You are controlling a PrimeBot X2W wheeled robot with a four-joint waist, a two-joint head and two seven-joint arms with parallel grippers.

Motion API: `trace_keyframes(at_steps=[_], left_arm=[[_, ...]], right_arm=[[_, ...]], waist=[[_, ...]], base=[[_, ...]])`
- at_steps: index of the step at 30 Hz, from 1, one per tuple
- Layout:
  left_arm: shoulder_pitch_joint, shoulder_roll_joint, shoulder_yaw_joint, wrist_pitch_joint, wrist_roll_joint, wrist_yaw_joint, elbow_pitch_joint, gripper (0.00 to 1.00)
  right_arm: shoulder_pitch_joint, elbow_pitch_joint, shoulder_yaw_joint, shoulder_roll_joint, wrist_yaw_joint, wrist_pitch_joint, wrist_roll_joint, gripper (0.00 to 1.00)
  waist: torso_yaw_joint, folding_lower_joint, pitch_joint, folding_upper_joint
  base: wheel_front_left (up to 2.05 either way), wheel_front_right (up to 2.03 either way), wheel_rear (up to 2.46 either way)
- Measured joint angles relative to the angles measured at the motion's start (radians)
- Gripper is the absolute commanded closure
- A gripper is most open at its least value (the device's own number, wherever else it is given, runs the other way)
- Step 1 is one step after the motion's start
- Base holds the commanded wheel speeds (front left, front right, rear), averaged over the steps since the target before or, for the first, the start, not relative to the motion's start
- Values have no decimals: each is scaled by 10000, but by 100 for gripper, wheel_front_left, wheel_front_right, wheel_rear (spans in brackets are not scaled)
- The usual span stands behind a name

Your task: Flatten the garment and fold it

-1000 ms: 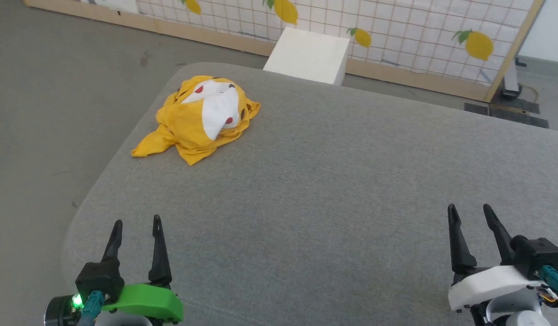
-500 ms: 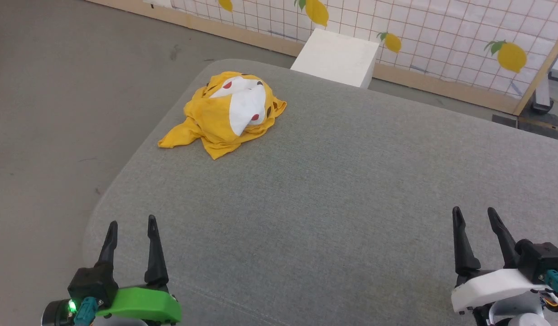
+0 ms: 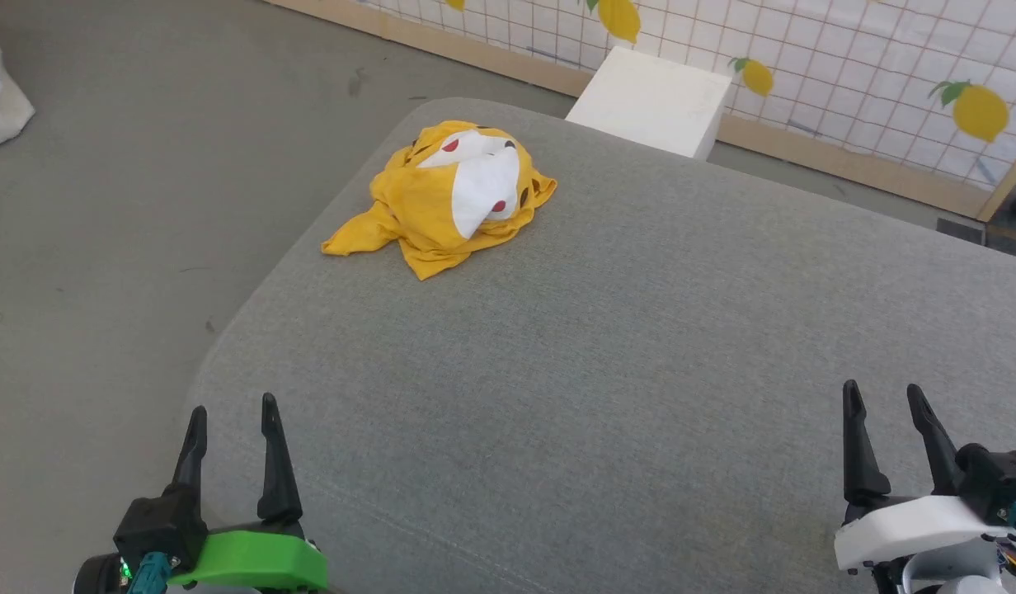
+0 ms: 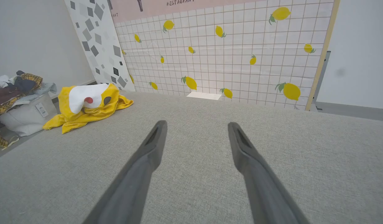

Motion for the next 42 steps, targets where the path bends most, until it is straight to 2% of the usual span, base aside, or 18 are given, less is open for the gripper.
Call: trace_keyframes(at_steps=[7, 29, 36, 42], left_arm=[[60, 0, 4, -117, -174, 75, -21, 0], [34, 0, 6, -128, -506, 69, -155, 0], [-656, 159, -221, -15, -525, -685, -268, 0], [-2493, 1062, -405, 1237, -412, -1127, -531, 0]], right_arm=[[-23, 119, -42, 2, 0, -142, 54, 0], [-111, 123, -50, 4, 0, -144, 50, 0], [-111, -50, -58, 6, 0, -144, -194, 0], [-124, -431, -115, 6, 0, -142, -393, 0]], waist=[[194, 0, 69, 0], [94, 0, 180, 0], [-52, 0, 284, 0], [-122, 0, 532, 0]], base=[[0, 0, 0], [0, 0, 0], [0, 0, 0], [0, 0, 0]])
